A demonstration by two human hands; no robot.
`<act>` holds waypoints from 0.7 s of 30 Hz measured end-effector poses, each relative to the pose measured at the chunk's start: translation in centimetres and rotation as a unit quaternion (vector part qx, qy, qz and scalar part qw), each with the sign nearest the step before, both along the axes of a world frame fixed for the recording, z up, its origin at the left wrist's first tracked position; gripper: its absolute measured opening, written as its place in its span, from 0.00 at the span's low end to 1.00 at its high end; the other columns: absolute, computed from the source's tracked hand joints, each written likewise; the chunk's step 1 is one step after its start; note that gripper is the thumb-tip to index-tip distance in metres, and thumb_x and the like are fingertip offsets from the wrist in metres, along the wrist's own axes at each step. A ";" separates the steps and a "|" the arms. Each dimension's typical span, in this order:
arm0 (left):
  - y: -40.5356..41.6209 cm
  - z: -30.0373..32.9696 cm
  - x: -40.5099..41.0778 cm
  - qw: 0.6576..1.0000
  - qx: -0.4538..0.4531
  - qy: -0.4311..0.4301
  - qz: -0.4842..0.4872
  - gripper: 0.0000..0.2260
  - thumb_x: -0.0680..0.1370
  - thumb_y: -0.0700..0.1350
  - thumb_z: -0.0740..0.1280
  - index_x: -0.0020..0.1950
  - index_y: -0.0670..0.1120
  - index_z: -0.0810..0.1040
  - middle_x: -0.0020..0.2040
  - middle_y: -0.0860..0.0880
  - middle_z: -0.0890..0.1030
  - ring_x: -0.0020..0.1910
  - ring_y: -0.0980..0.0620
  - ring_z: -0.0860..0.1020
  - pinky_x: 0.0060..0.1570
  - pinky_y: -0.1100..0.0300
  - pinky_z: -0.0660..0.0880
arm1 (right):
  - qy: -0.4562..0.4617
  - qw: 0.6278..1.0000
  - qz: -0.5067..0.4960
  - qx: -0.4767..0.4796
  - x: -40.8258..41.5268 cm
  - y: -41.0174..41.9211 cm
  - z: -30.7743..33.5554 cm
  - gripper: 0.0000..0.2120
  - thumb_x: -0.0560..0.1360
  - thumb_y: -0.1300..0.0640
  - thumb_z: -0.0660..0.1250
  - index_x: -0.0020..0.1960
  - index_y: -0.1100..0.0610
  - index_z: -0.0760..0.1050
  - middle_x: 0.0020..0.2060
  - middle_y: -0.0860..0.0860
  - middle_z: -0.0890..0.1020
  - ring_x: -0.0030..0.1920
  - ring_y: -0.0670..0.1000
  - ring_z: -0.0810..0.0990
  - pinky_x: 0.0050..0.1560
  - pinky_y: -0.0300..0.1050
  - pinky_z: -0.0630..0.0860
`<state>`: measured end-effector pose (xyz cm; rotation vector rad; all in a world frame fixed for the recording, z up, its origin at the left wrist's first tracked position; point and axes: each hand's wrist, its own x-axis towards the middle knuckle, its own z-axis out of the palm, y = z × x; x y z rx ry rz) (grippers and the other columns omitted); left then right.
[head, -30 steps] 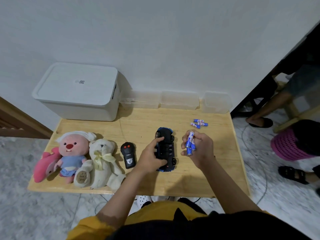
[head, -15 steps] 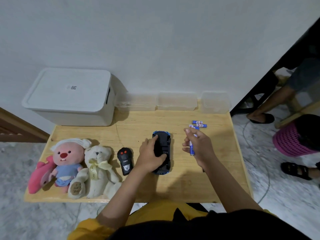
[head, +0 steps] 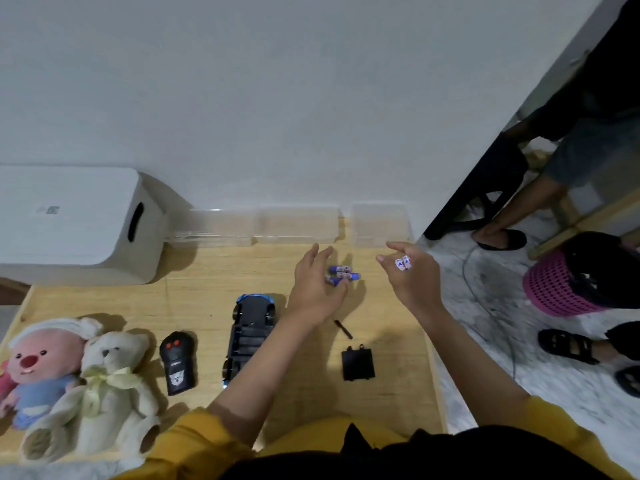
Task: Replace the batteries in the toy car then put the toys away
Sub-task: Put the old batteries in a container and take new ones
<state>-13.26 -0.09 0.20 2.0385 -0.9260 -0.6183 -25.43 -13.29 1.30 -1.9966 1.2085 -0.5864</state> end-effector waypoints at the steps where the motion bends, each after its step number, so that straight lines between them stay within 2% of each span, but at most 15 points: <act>1: -1.3 -0.1 -0.1 1.000 -0.002 -0.007 -0.003 0.28 0.76 0.47 0.67 0.74 0.49 0.61 0.77 0.48 0.55 0.75 0.51 0.52 0.68 0.61 0.57 | -0.004 1.000 0.010 0.000 -0.2 -1.2 -0.3 0.16 0.72 0.54 0.71 0.59 0.54 0.78 0.50 0.48 0.84 0.53 0.47 0.80 0.48 0.31 0.66; 3: -3.8 -0.6 -0.1 1.000 -0.011 -0.019 -0.011 0.28 0.75 0.45 0.67 0.73 0.48 0.62 0.77 0.48 0.55 0.75 0.50 0.53 0.66 0.66 0.64 | -0.011 0.999 0.032 0.004 -0.5 -3.7 -1.1 0.21 0.72 0.55 0.71 0.64 0.53 0.75 0.56 0.47 0.82 0.58 0.45 0.78 0.53 0.33 0.69; 5: -6.0 -1.2 0.1 0.999 -0.019 -0.033 -0.019 0.28 0.75 0.44 0.68 0.73 0.46 0.63 0.77 0.48 0.56 0.75 0.49 0.53 0.63 0.71 0.66 | 0.021 0.999 0.050 -0.005 -0.5 -6.1 -1.9 0.23 0.73 0.55 0.70 0.67 0.50 0.72 0.62 0.46 0.79 0.61 0.47 0.77 0.53 0.36 0.70; 7: -8.1 -1.9 0.4 0.997 -0.013 -0.064 -0.034 0.29 0.74 0.45 0.69 0.73 0.44 0.63 0.77 0.46 0.56 0.75 0.48 0.54 0.70 0.58 0.61 | 0.071 0.995 0.064 -0.008 -0.2 -8.3 -2.5 0.24 0.73 0.53 0.69 0.68 0.46 0.70 0.66 0.43 0.75 0.63 0.46 0.75 0.54 0.39 0.71; 10: -10.6 -3.1 1.2 0.993 0.010 -0.100 -0.059 0.29 0.75 0.46 0.68 0.73 0.46 0.63 0.77 0.47 0.56 0.75 0.49 0.55 0.72 0.45 0.55 | 0.111 0.988 0.104 0.002 0.5 -10.7 -3.3 0.24 0.74 0.52 0.68 0.68 0.42 0.68 0.70 0.38 0.67 0.67 0.42 0.70 0.57 0.37 0.68; 13: -12.4 -4.2 1.9 0.988 0.033 -0.133 -0.078 0.28 0.75 0.44 0.68 0.73 0.47 0.64 0.78 0.49 0.54 0.76 0.50 0.55 0.71 0.39 0.49 | 0.141 0.979 0.146 -0.025 0.6 -11.8 -4.3 0.22 0.75 0.52 0.67 0.67 0.40 0.70 0.71 0.37 0.64 0.64 0.41 0.73 0.53 0.36 0.68; 15: -13.2 -5.0 2.1 0.985 0.050 -0.146 -0.080 0.27 0.75 0.42 0.68 0.73 0.47 0.65 0.78 0.50 0.55 0.76 0.50 0.54 0.72 0.44 0.45 | 0.145 0.976 0.156 -0.048 0.5 -12.1 -5.1 0.20 0.76 0.51 0.66 0.66 0.40 0.70 0.71 0.37 0.64 0.59 0.41 0.77 0.50 0.36 0.71; 17: -13.5 -5.8 2.4 0.983 0.045 -0.163 -0.066 0.26 0.74 0.41 0.69 0.71 0.47 0.68 0.77 0.49 0.58 0.75 0.49 0.56 0.73 0.48 0.44 | 0.128 0.976 0.160 -0.073 0.3 -12.1 -6.0 0.20 0.76 0.53 0.66 0.66 0.42 0.71 0.71 0.39 0.65 0.54 0.44 0.80 0.48 0.41 0.77; 19: -13.7 -6.4 2.5 0.980 0.027 -0.185 -0.059 0.25 0.72 0.41 0.71 0.68 0.45 0.72 0.75 0.46 0.63 0.73 0.45 0.62 0.73 0.44 0.50 | 0.094 0.976 0.162 -0.113 0.3 -11.9 -6.9 0.19 0.75 0.55 0.68 0.65 0.46 0.73 0.70 0.43 0.68 0.51 0.48 0.82 0.41 0.46 0.80; 21: -13.6 -6.9 2.6 0.975 0.013 -0.213 -0.064 0.22 0.71 0.41 0.72 0.65 0.43 0.75 0.71 0.43 0.68 0.70 0.41 0.67 0.69 0.38 0.61 | 0.069 0.974 0.163 -0.142 0.2 -11.7 -7.4 0.19 0.73 0.57 0.70 0.64 0.49 0.75 0.68 0.46 0.72 0.47 0.50 0.84 0.34 0.47 0.81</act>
